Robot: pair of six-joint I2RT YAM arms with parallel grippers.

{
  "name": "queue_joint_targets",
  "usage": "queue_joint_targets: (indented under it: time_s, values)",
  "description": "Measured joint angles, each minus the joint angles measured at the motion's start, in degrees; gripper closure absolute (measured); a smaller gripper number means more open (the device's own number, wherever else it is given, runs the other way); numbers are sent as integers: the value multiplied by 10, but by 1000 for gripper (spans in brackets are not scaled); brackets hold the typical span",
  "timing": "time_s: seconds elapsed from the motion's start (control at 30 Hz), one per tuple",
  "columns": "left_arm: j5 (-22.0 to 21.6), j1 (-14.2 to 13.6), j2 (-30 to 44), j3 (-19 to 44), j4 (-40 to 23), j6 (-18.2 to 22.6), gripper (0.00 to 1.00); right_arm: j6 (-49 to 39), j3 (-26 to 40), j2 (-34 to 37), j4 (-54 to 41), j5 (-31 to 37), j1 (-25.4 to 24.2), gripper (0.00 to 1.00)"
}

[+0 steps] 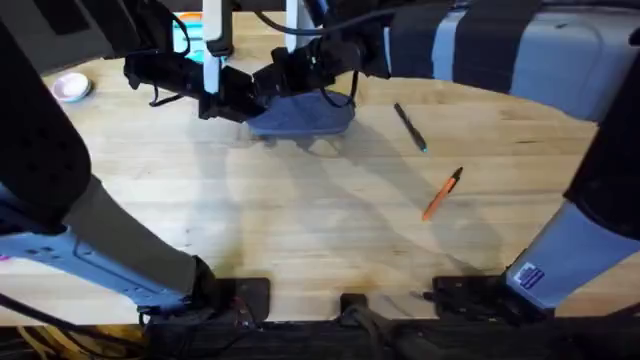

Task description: Unzip the bag, pick up the pens from the table one at a time and place them inside, then zip the bag closed.

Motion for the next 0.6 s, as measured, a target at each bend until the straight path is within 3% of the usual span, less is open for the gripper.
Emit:
queue_joint_targets:
  time_s: [0.13,0.17,0.3,0.37,0.43,0.5,0.6]
  values:
    - [0,0,0,0,0,0,959,2,2,0,-8,-1,1,958]
    - [1,0,0,0,0,0,959,1,6,0,-17,-4,0,907]
    - [2,0,0,0,0,0,958,-23,35,0,-78,-32,-5,623]
    - [3,0,0,0,0,0,959,-49,49,-3,-123,-41,-14,388]
    - [3,-1,0,0,0,0,959,-85,60,-10,-173,-44,-31,93]
    - [2,-2,0,0,0,0,958,-120,70,-22,-220,-37,-49,11]
    - [2,-2,0,0,0,0,958,-164,83,-47,-272,-10,-75,5]
